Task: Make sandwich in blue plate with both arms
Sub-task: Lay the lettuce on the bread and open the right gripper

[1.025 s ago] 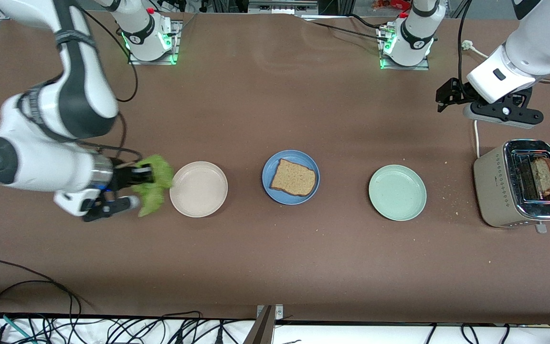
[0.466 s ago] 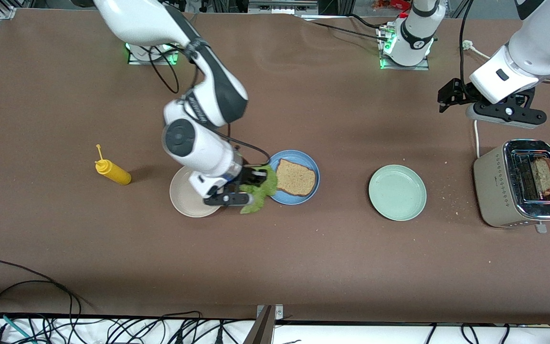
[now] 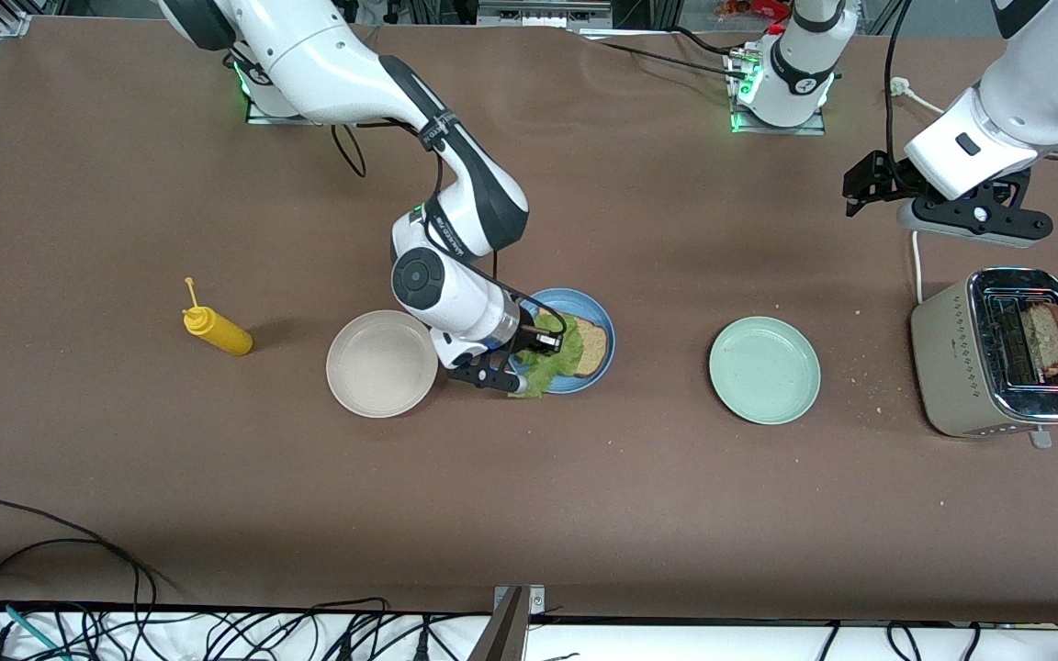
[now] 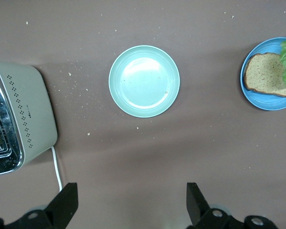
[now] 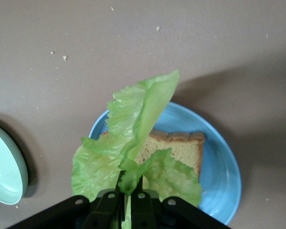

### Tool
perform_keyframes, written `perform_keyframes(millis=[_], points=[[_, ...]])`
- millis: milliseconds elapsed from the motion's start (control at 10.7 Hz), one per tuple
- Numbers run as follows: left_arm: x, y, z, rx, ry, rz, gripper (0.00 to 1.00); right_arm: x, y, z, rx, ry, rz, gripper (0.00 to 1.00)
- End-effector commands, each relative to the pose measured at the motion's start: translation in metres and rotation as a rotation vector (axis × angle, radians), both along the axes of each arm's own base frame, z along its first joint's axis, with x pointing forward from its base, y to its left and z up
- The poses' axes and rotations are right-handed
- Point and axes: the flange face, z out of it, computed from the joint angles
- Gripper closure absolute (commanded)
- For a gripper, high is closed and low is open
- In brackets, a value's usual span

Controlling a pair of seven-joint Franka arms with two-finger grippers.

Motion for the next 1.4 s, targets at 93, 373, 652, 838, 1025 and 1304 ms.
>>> perform_keyframes(millis=[93, 373, 652, 838, 1025, 1304], points=[[-0.001, 0.001, 0.006, -0.018, 0.005, 0.001, 0.0, -0.016, 0.021, -0.013, 0.053, 0.112, -0.12, 1.0], [-0.001, 0.001, 0.006, -0.018, 0.005, 0.001, 0.0, -0.027, 0.028, -0.045, 0.035, 0.167, -0.145, 1.0], [-0.001, 0.001, 0.006, -0.018, 0.005, 0.001, 0.0, -0.028, 0.029, -0.048, 0.034, 0.172, -0.147, 0.89], [-0.001, 0.001, 0.006, -0.018, 0.005, 0.001, 0.0, -0.028, 0.028, -0.047, 0.033, 0.181, -0.156, 0.11], [-0.001, 0.001, 0.006, -0.018, 0.005, 0.001, 0.0, -0.024, 0.025, -0.032, 0.035, 0.199, -0.192, 0.0], [-0.001, 0.001, 0.006, -0.018, 0.005, 0.001, 0.0, -0.009, -0.001, 0.03, 0.014, 0.238, -0.164, 0.0]])
